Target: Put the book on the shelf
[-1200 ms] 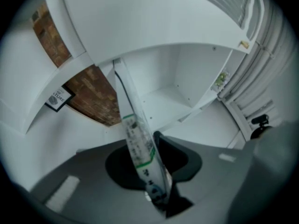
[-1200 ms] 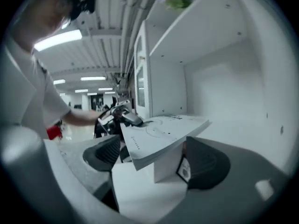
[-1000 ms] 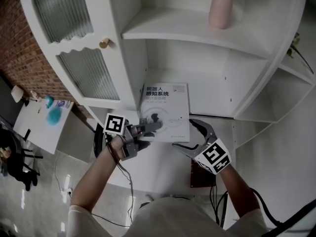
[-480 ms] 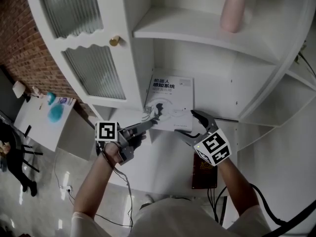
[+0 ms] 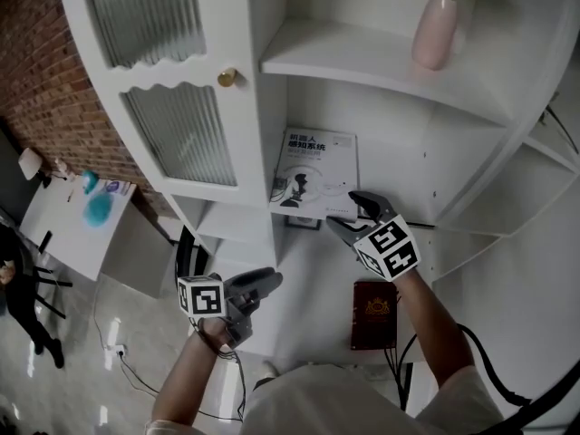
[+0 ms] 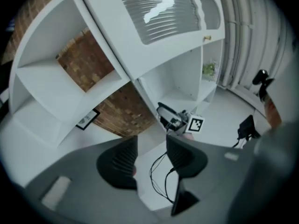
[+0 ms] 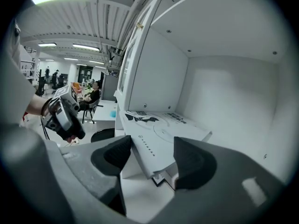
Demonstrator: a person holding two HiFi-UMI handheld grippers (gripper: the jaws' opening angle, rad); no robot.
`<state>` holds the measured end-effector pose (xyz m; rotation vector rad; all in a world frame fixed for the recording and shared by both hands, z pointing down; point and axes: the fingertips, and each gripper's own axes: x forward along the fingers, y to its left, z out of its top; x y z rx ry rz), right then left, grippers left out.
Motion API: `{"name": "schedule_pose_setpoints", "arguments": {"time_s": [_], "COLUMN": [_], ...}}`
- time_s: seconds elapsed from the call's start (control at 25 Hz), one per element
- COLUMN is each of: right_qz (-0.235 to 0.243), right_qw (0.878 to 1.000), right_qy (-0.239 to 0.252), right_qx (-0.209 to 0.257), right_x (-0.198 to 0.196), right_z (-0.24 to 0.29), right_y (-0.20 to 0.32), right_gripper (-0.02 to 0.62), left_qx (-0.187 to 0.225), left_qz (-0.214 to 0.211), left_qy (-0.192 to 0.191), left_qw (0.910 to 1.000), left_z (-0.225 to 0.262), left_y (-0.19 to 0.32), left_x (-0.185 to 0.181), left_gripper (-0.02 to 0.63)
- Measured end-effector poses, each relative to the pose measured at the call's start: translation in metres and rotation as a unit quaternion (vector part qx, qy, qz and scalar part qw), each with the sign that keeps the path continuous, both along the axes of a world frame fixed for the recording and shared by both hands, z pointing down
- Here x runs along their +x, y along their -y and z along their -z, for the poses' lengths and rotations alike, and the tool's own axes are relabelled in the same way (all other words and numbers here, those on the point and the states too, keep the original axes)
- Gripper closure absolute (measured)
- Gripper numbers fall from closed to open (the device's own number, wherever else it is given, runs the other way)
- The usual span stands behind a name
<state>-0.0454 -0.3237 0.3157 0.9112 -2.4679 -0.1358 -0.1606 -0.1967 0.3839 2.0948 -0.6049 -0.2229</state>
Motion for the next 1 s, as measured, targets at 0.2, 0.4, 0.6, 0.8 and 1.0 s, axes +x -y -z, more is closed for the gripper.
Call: {"name": "schedule_pose_setpoints", "arguments": {"time_s": [0.2,0.4,0.6,0.8,1.0], "right_qz": [-0.014,-0.002,0.006,-0.025,-0.056], "right_qw": [1.0,0.997,0.984,0.978,0.964], "right_qy": [0.013,0.077,0.162,0.187,0.228], "right_qx": [0.003,-0.016,-0.068,-0.089,-0.124], "right_x": [-0.001,-0.001,0.009,0.024,0.036], "right_z": [0.007,0.02,-0.003,-0.042,-0.066], "right_y": [-0.002,-0.054,-0.138,-0.199,-0.229], "right_gripper": [0.307,0.352,0.522,0.594,0.594], "left_qx": [0.033,0.089,0.134,0.136,0.141], "left_qz": [0.017,0.017,0.017,0.097,0.121], "left_qy": [0.047,0.124,0.175,0.179,0.211], "left_qw": [0.9982,0.9881,0.9753,0.9696,0.9596], "left_z": [0.011,0.022,0.019,0.008,-0.017], "left_y": [-0.01,-0.026,-0.054,-0.073,-0.093], "left_x": [-0.01,-0.01,-0.001,-0.016,-0.024], "left_gripper": [0.399,0.405,0.442,0.571,0.598]}}
